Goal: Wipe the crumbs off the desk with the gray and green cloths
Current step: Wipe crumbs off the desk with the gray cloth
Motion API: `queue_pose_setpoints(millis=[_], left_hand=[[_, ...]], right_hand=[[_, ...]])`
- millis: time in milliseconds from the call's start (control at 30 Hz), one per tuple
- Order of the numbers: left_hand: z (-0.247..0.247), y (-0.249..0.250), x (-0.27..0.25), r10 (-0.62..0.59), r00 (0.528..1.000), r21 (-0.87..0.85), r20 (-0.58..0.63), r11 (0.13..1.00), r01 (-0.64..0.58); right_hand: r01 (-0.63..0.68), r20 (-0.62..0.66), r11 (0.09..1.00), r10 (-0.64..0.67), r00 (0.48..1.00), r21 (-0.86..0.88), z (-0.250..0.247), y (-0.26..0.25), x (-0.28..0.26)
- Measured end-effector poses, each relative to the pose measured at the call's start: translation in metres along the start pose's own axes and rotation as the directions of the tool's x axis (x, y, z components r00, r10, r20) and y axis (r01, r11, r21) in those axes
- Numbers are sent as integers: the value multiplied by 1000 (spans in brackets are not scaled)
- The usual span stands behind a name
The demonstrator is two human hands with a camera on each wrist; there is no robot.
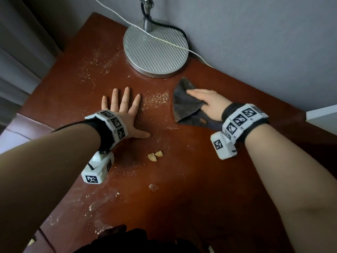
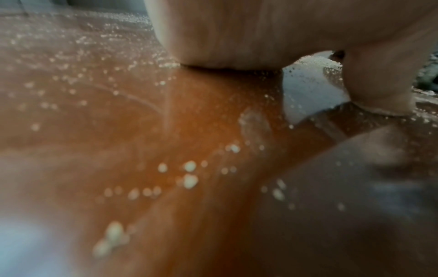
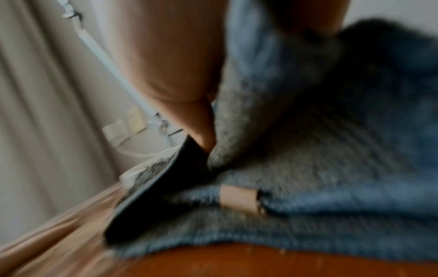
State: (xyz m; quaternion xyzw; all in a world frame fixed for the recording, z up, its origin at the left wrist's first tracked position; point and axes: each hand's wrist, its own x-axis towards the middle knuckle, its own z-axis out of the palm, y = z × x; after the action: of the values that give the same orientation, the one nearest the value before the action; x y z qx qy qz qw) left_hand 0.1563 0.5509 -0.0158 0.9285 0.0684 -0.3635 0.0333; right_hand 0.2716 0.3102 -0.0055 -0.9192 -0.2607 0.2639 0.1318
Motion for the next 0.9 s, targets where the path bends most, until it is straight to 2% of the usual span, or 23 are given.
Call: queue_pose_setpoints(millis=[33,100,167,200,267,367,467,500,567,633,667,700,767,833,900], left_hand=[[0,0,0,-2,1000,2,1,1000,2],[1,0,1,-5,1000,6,2,1000,5],[2,0,2,-6,1000,8,3,1000,6],[2,0,2,-6,1000,9,4,1000,6],[3,0,3,-7,1000,6,-1,1000,7],[3,0,3,-7,1000,5,-14,1000,7],[3,0,2,-5,1000,7,-24,1000,5],[3,0,2,-5,1000,9,-27,1000,5],[2,0,1,-5,1000,13,-28,1000,5],[2,0,1,-10,999,16,-31,1000,11],[2,0,0,-12,999,19,-35,1000,12],[1,1,-2,-10,999,18,-37,1000,11],[2,0,-6,0,999,10,-43,1000,1],[1,-2,-12,26,999,7,-41,1000,-26],[-1,-7,-19,59,998,-37,-28,998,-60]], right_hand=[[-61,-94,997,65,993,50,-5,7,0],[-285,-228,954,300,926,98,-10,16,6],[-493,-234,866,497,836,78,-8,13,14],[-527,-222,849,522,823,43,-6,6,18],[-455,-197,890,441,876,-26,0,-7,19],[-203,-120,974,191,974,-97,18,-26,5],[-36,-14,996,35,999,-84,30,-36,-21],[-41,-21,998,40,999,-53,29,-34,-28],[-175,-163,983,181,970,51,24,-24,-37],[-373,-276,918,397,875,137,24,-16,-42],[-459,-267,878,478,837,133,27,-16,-44],[-510,-240,855,517,822,97,32,-19,-46],[-475,-207,880,468,859,17,44,-32,-54],[-331,-150,943,323,935,-36,59,-47,-64],[-199,-60,977,195,979,-81,71,-59,-76]])
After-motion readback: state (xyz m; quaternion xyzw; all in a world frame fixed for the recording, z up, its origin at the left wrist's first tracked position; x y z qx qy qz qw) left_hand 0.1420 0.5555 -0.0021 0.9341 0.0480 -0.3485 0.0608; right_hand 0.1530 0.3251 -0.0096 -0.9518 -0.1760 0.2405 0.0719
